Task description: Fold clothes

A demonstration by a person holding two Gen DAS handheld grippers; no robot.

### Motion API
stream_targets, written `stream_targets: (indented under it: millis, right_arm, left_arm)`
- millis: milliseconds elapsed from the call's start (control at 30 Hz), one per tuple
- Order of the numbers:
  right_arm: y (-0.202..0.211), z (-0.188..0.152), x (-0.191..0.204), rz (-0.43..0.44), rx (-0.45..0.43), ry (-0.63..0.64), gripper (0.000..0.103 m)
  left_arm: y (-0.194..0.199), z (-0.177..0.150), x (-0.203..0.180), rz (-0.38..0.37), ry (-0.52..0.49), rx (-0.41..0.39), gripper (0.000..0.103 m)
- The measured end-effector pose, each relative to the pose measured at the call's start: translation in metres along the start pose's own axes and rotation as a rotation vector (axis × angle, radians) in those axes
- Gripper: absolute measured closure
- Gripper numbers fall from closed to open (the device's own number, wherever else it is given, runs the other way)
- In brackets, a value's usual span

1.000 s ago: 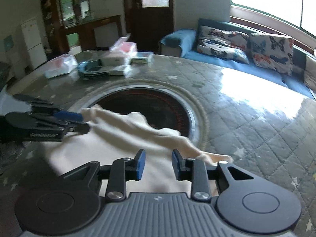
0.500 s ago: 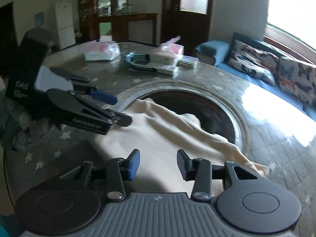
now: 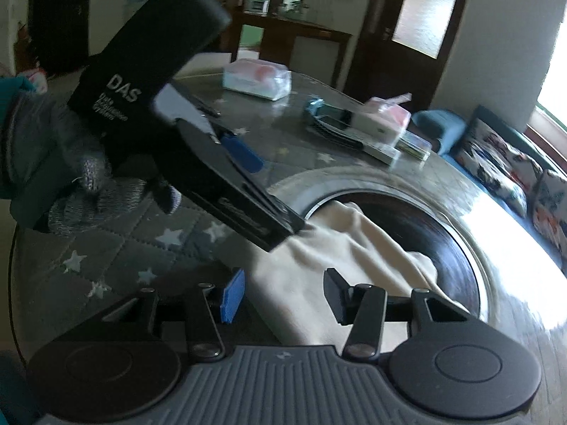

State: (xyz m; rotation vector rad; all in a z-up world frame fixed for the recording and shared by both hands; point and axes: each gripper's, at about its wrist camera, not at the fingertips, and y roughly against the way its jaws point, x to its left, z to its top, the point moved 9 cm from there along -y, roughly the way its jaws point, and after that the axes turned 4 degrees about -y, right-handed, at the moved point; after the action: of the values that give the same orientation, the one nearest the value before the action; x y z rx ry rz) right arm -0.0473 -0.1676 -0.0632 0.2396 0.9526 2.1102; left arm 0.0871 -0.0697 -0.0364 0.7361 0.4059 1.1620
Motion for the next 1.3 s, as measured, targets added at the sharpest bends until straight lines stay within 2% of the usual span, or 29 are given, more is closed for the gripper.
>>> stream_targets:
  millis: [633, 867, 933, 1000, 1067, 1133, 1233, 1300]
  right_arm:
    - [-0.011, 0.002, 0.008, -0.03, 0.0, 0.045, 0.056]
    - [-0.014, 0.006, 0.024, -0.024, -0.016, 0.118, 0.056]
    - [-0.017, 0.006, 0.027, -0.025, -0.01, 0.128, 0.064]
    - [-0.022, 0.005, 0.029, -0.03, 0.002, 0.134, 0.065]
    - [-0.026, 0.005, 0.028, -0.037, 0.009, 0.127, 0.072]
    - [-0.028, 0.005, 0.025, -0.042, 0.008, 0.103, 0.083]
    - [-0.024, 0.009, 0.018, -0.025, -0.01, 0.036, 0.09]
    - [-0.019, 0.012, 0.011, -0.006, -0.027, -0.021, 0.091]
  left_arm:
    - [0.002, 0.003, 0.011, -0.041, 0.135, 0.02, 0.024]
    - [0.001, 0.0, 0.018, -0.101, 0.258, 0.047, 0.024]
    - [0.002, 0.0, 0.017, -0.125, 0.29, 0.052, 0.024]
    - [0.003, 0.0, 0.016, -0.148, 0.319, 0.056, 0.024]
    - [0.004, -0.001, 0.014, -0.161, 0.336, 0.057, 0.024]
    - [0.004, -0.001, 0.012, -0.173, 0.35, 0.061, 0.024]
    - [0.004, -0.001, 0.009, -0.198, 0.384, 0.068, 0.024]
    - [0.003, -0.001, 0.008, -0.211, 0.412, 0.073, 0.024]
